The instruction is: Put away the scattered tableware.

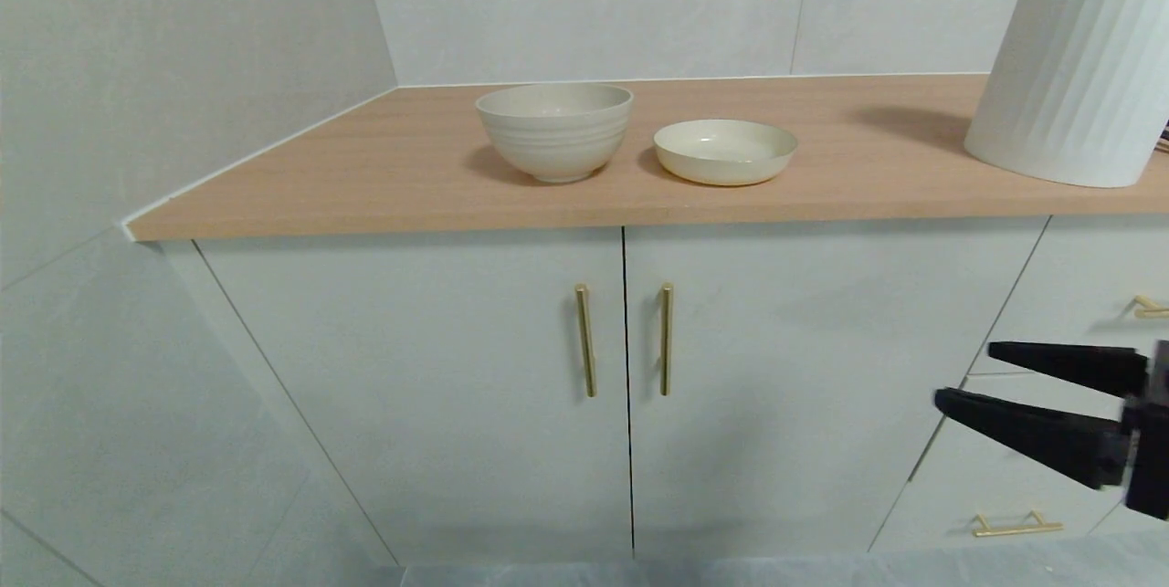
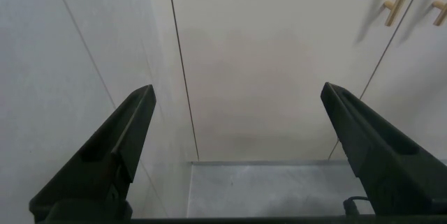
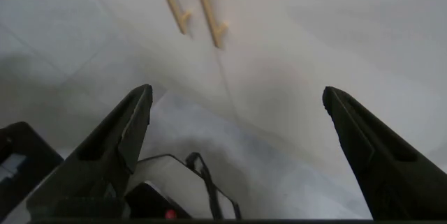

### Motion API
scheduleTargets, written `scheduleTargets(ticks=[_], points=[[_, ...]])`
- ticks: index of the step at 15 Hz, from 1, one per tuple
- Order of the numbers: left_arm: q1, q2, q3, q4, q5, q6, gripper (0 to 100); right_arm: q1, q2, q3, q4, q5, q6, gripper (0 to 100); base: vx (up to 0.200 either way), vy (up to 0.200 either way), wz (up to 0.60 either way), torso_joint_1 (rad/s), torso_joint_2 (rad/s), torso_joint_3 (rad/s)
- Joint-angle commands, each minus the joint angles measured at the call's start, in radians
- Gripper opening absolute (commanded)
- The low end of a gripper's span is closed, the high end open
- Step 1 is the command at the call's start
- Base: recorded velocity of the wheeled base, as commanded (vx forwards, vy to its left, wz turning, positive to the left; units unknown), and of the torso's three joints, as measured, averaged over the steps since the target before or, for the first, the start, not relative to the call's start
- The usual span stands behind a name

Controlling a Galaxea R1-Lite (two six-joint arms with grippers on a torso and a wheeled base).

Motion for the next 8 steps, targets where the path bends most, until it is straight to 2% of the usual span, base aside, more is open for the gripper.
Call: scheduleTargets(ticks=[1, 3, 5, 8], points=[[0.001, 0.0, 0.0, 0.0, 0.0, -0.001, 100, 0.118, 0.276, -0.127, -0.077, 0.001, 0.006, 100, 0.0, 0.0, 0.0, 0.0, 0.0, 0.0], [0.001, 0.0, 0.0, 0.0, 0.0, 0.0, 100, 0.159, 0.362, -0.194, -0.08, 0.012, 0.007, 100, 0.0, 0.0, 0.0, 0.0, 0.0, 0.0], [0.001, 0.0, 0.0, 0.0, 0.0, -0.001, 100, 0.161, 0.423, -0.248, -0.08, 0.05, 0.007, 100, 0.0, 0.0, 0.0, 0.0, 0.0, 0.0], [0.001, 0.0, 0.0, 0.0, 0.0, 0.0, 100, 0.172, 0.48, -0.256, -0.088, 0.113, 0.081, 100, 0.0, 0.0, 0.0, 0.0, 0.0, 0.0]])
